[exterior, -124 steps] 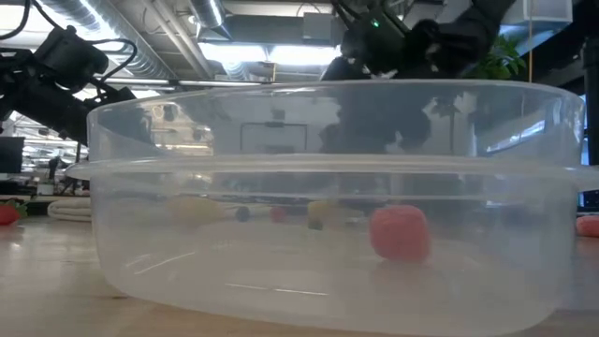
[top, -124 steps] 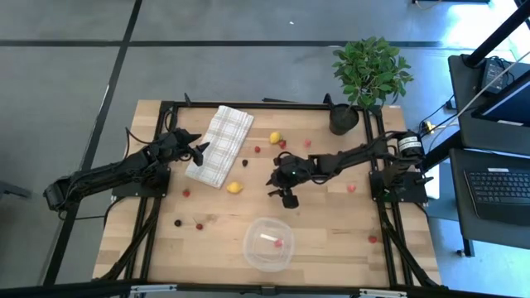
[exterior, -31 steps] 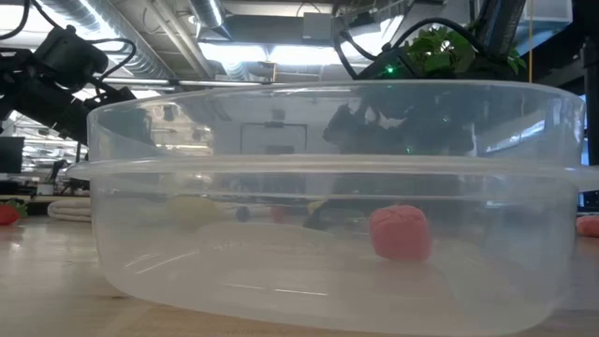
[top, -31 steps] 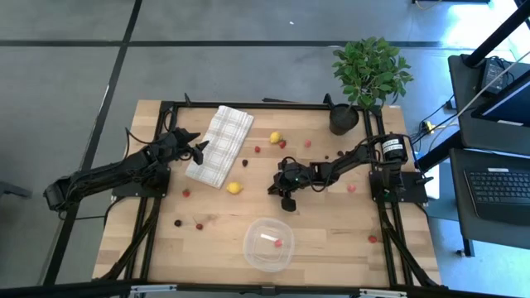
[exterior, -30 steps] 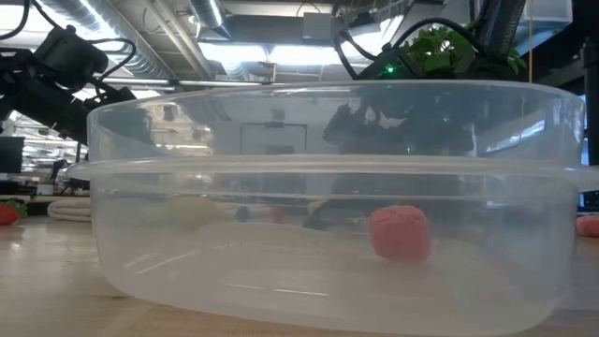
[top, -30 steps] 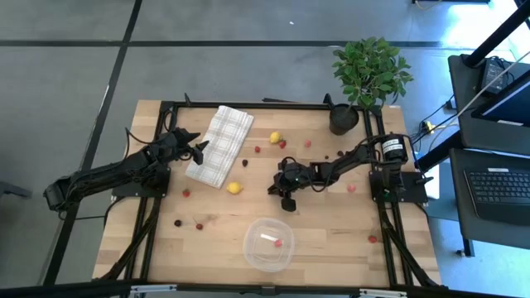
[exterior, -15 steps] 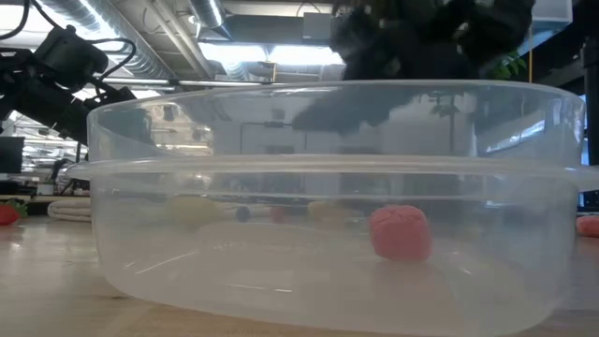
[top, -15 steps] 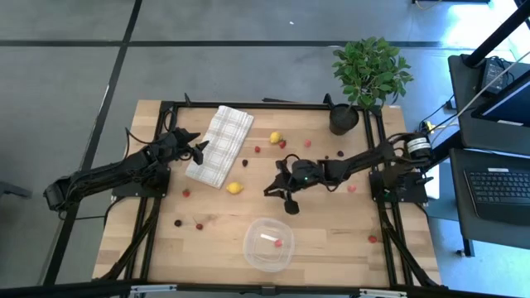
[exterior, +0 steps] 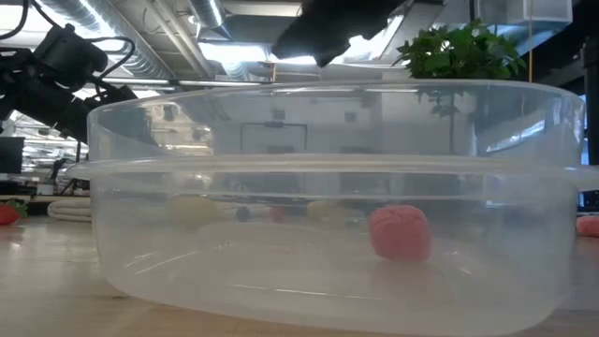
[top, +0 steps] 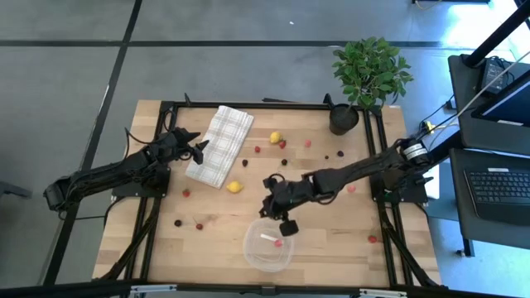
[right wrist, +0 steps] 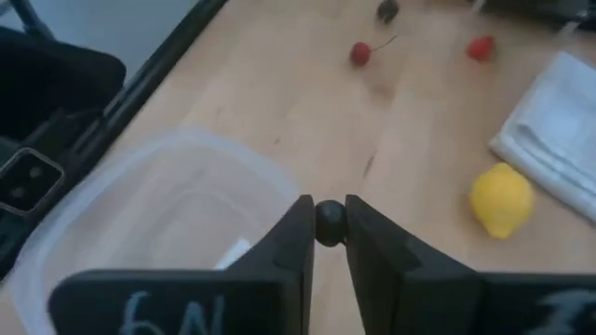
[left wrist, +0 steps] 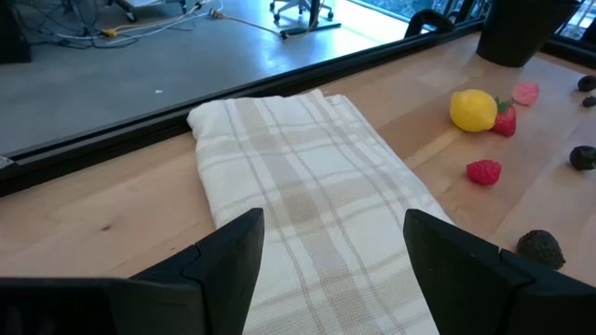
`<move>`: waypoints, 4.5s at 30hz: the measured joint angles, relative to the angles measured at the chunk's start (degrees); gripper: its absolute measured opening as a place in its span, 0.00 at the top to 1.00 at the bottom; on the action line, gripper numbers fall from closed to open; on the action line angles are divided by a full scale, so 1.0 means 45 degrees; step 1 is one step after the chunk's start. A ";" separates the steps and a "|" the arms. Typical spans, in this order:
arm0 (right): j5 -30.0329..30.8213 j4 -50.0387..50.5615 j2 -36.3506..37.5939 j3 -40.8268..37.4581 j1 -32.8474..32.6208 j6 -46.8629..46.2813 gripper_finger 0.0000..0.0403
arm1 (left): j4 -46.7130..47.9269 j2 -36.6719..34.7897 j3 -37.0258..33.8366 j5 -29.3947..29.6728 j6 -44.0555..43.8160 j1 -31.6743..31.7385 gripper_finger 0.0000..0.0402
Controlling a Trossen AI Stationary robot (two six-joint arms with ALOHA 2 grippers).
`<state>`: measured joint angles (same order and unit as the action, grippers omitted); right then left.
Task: Pick and placing Produce into tupperware
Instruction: Put the bottom blueberry into the transparent bin, then put the top black cherry into the transparent bin
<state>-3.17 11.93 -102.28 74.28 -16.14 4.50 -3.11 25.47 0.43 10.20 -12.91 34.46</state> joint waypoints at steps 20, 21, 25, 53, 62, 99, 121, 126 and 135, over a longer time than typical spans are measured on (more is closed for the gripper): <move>0.0139 0.0210 -0.2858 0.0725 -0.1293 -0.2641 0.86 | 0.0223 0.0005 0.0000 0.0000 0.0003 0.0003 0.38; 0.0139 0.0181 -0.2957 0.0725 -0.1293 -0.2656 0.86 | 0.0221 0.0004 0.0001 0.0000 0.0001 0.0000 0.38; 0.0122 0.0196 -0.3295 0.0725 -0.1293 -0.2878 0.86 | 0.0219 0.0001 0.0000 0.0000 0.0002 0.0004 0.38; -0.0671 0.0125 -0.3619 0.0720 -0.1278 -0.3616 0.78 | 0.0214 0.0000 0.0000 0.0000 0.0000 0.0001 0.38; -0.1016 0.0126 -0.3581 0.0715 -0.1201 -0.3841 0.70 | 0.0212 0.0002 0.0000 0.0000 0.0003 0.0000 0.38; 0.6845 -0.1588 0.5364 -0.6154 0.2047 -0.2889 0.69 | 0.0218 0.0005 0.0003 -0.0102 0.0308 0.0000 0.38; 0.5632 -0.5490 0.4692 -0.7853 0.4453 -0.2279 0.47 | 0.0214 0.0005 0.0000 -0.0099 0.0665 0.0002 0.38; 0.5636 -0.5475 0.4685 -0.7851 0.4453 -0.1487 0.33 | 0.0214 0.0005 0.0002 -0.0097 0.0662 0.0004 0.38; 0.4506 -0.5494 0.3033 -0.7848 0.5217 -0.4843 0.29 | 0.0214 0.0005 0.0002 -0.0094 0.0665 0.0003 0.38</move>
<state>17.11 -12.79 -88.63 38.96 7.34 -17.29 -2.15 25.50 0.43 9.77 -9.91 34.47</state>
